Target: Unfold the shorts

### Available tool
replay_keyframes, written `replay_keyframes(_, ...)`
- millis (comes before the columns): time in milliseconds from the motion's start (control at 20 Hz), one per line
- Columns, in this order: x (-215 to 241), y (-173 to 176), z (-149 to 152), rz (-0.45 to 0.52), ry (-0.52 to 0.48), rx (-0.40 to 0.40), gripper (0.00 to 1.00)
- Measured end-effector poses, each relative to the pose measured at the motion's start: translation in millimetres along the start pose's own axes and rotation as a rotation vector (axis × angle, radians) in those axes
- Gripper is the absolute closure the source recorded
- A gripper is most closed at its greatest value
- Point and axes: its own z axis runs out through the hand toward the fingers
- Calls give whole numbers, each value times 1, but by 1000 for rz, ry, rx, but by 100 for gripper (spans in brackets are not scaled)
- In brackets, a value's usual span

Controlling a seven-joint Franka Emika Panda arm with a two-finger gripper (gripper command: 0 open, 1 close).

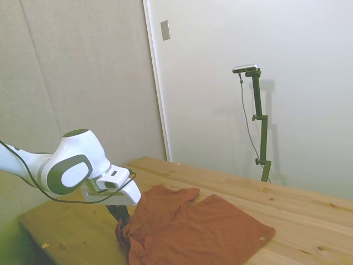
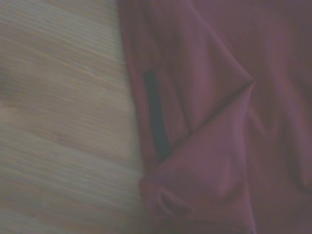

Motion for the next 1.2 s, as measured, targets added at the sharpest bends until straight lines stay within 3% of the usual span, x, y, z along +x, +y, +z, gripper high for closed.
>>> replay_keyframes(750,-35,-40,-39,-65,7,69,0)
replay_keyframes(950,-30,-37,-64,-30,23,101,0)
replay_keyframes(1200,2,-12,-101,111,59,141,0)
